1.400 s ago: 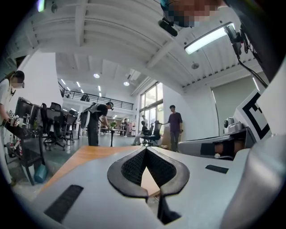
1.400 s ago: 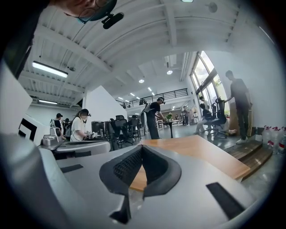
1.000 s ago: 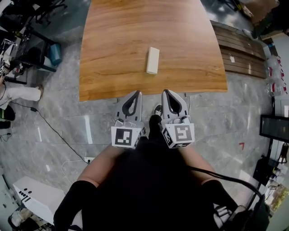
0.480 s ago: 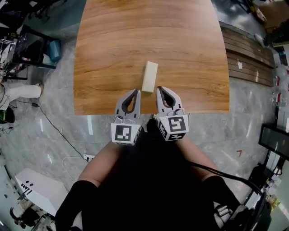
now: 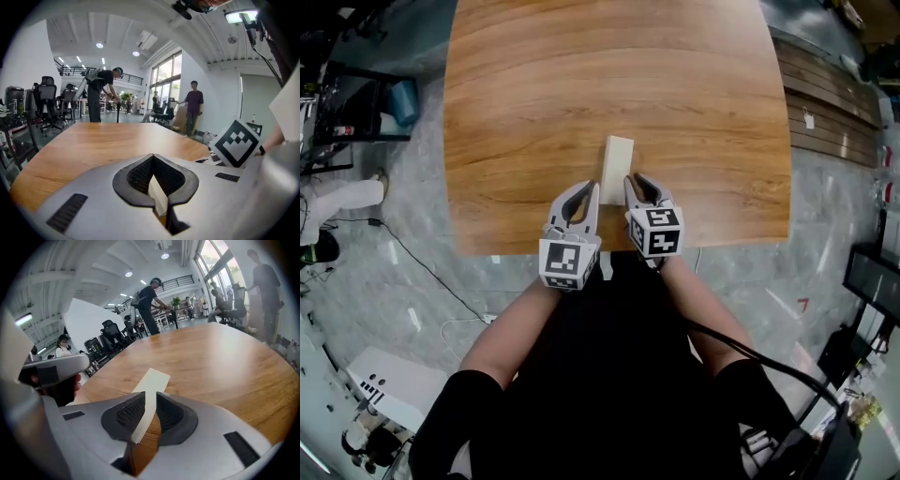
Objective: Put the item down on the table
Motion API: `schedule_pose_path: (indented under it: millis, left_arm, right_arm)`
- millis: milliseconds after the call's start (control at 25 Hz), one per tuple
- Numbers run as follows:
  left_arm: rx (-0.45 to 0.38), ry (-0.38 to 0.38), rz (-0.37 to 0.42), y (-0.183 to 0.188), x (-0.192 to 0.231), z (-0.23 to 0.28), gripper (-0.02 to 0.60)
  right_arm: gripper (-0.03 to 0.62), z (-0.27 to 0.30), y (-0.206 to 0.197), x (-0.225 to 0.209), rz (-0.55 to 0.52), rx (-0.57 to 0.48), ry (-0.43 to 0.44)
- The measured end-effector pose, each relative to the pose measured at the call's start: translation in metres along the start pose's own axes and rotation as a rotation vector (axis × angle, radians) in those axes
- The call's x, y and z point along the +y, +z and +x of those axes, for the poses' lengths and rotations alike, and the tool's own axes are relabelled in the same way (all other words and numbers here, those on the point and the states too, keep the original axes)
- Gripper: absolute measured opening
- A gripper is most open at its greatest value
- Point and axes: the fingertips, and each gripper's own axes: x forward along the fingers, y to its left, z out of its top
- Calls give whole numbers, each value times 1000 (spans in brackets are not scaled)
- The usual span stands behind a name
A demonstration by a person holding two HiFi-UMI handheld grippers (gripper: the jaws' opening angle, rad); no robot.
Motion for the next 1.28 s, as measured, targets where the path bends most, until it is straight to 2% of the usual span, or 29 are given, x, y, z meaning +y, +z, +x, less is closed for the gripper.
schedule_pose_path:
  millis: [120, 400, 640, 720, 840, 920, 1080, 1280]
  left_arm:
    - [10, -19, -14, -1, 12, 5, 3]
    - [18, -49, -28, -1, 27, 9, 3]
    - [17, -58, -50, 0, 41, 15, 3]
    - [17, -58, -52, 0, 46, 16, 3]
    - [15, -63, -55, 1, 52, 16, 3]
    - [19, -64, -60, -1, 54, 15, 3]
    - [20, -72, -57, -2, 52, 11, 3]
    - [24, -81, -55, -2, 56, 6, 3]
  right_arm:
    - [93, 21, -3, -5, 32, 57, -1]
    - [185, 43, -7, -4, 90, 132, -10]
    - [190, 54, -6, 3, 181, 205, 36]
    - [190, 51, -2, 6, 187, 199, 42]
    - [193, 45, 11, 12, 132, 164, 8]
    - [228, 48, 10, 18, 112, 180, -8]
    - [272, 60, -6, 22, 152, 251, -35]
    - [308, 73, -12, 26, 178, 282, -83]
